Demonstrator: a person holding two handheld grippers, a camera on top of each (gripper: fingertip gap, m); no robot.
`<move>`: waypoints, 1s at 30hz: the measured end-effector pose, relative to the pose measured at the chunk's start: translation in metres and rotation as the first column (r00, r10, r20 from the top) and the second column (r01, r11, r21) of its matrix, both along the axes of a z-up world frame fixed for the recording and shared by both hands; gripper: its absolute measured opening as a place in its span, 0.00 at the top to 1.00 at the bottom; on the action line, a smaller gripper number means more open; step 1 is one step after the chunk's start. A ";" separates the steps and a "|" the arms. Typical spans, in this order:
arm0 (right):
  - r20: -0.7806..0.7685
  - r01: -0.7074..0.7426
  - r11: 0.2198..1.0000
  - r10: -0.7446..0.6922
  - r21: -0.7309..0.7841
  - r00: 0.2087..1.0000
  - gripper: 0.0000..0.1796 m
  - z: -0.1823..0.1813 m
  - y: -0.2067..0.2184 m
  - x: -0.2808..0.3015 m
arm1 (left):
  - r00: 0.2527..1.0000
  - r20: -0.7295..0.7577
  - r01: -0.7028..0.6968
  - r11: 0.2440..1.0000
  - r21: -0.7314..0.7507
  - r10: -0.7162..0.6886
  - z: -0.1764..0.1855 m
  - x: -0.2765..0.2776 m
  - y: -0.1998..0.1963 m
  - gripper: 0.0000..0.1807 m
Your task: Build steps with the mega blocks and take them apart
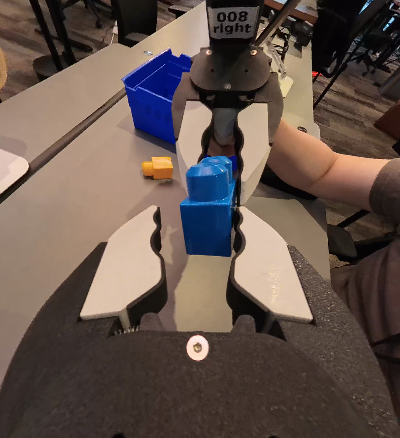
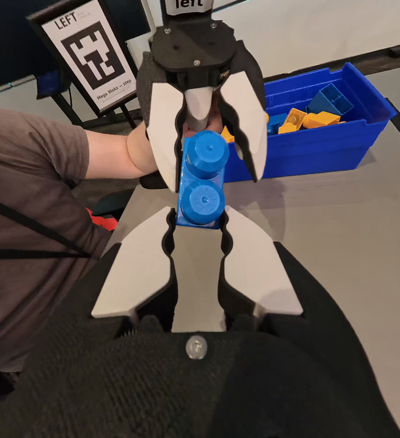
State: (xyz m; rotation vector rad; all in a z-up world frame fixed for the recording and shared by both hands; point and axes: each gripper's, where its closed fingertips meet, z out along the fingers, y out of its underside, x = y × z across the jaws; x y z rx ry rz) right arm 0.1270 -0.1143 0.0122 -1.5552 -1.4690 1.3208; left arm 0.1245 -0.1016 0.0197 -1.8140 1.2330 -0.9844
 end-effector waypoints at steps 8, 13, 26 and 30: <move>-0.001 0.015 0.974 -0.015 0.225 1.000 0.79 0.013 -0.009 0.001 | 0.998 -0.022 0.060 0.994 0.086 -0.058 -0.001 0.009 -0.014 0.67; 0.004 0.023 0.964 -0.025 0.265 1.000 0.79 0.017 -0.010 0.003 | 0.997 -0.032 0.069 0.989 0.128 -0.066 -0.002 0.012 -0.016 0.71; -0.045 0.037 0.944 -0.024 0.328 0.999 0.79 0.026 -0.009 0.007 | 0.991 0.054 0.116 0.987 0.114 -0.123 0.014 0.011 -0.024 0.79; -0.061 0.052 0.940 -0.033 0.338 0.998 0.79 0.029 -0.008 0.007 | 0.991 0.066 0.108 0.985 0.133 -0.117 0.018 0.010 -0.022 0.80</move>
